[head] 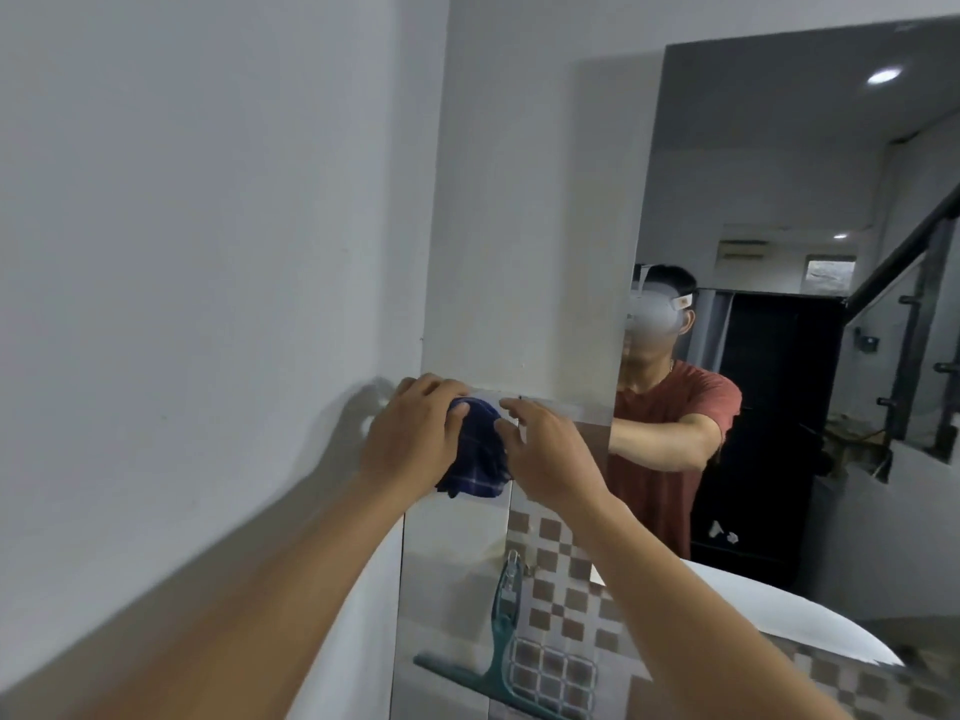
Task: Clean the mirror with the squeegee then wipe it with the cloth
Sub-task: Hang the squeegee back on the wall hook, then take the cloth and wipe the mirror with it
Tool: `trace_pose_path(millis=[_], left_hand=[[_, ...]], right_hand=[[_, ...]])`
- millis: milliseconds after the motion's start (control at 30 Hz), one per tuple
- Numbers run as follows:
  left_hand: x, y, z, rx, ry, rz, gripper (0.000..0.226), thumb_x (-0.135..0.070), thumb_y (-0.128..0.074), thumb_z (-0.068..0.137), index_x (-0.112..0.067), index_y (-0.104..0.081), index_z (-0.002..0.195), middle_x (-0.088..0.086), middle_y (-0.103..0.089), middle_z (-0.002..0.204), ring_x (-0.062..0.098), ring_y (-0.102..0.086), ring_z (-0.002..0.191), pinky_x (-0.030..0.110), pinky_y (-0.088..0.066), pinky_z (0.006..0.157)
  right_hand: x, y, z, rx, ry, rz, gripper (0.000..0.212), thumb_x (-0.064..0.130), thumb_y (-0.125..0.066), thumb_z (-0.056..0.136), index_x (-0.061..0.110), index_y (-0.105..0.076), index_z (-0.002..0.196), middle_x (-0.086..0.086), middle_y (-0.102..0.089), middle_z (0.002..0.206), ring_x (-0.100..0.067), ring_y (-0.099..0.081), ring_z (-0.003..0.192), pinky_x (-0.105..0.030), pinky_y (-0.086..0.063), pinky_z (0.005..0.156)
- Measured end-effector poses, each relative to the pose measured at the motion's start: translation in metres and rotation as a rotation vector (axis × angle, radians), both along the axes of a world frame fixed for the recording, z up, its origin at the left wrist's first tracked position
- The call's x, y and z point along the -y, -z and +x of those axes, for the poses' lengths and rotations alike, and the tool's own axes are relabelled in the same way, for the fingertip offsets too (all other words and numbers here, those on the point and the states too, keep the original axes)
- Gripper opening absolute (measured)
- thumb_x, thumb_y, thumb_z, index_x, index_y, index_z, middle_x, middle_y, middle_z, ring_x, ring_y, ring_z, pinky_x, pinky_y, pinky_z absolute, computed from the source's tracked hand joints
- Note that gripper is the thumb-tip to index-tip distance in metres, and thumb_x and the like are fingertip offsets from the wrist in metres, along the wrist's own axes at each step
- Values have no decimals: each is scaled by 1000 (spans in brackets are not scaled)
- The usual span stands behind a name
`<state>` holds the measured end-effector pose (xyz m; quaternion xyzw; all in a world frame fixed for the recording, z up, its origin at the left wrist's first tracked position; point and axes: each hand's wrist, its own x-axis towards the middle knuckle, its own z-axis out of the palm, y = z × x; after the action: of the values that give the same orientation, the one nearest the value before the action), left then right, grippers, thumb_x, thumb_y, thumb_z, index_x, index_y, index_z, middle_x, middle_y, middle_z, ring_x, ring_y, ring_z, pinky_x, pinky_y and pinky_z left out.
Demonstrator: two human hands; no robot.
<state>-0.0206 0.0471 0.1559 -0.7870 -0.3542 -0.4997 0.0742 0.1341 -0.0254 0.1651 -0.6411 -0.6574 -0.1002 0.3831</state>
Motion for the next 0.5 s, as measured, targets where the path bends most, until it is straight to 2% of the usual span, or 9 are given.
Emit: trace_pose_path(millis=[100,200,367,500], left_hand=[[-10,-11,2,-119,-7,-105,31,-30,-51,100,-25,-62,129,-3,-64,125,21,-56,114,36,-51,91],[-12,-13,2,-170,-2,-164,33,-20,-55,96,-24,-62,129,0,-65,124,23,-61,109,36,-52,92],[-14,-12,3,-150,-25,-148,33,-11,-55,94,-22,-64,124,-1,-66,119,22,-62,103,31,-51,83],[-12,-14,4,-149,-40,-124,33,-8,-56,93,-17,-63,124,2,-66,115,23,-61,101,35,-53,84]], right_hand=[[-15,-6,0,73,-1,-73,26,28,-47,102,20,-67,117,-4,-71,109,-24,-63,94,-36,-52,81],[-26,-6,2,129,45,-89,20,27,-52,98,18,-69,103,-3,-68,94,-22,-60,78,-36,-50,68],[-31,-8,1,112,70,-51,18,25,-54,96,16,-70,95,-2,-69,89,-21,-63,74,-41,-59,70],[-29,-9,1,94,51,-26,15,22,-56,93,15,-69,92,-1,-65,91,-19,-62,74,-39,-58,67]])
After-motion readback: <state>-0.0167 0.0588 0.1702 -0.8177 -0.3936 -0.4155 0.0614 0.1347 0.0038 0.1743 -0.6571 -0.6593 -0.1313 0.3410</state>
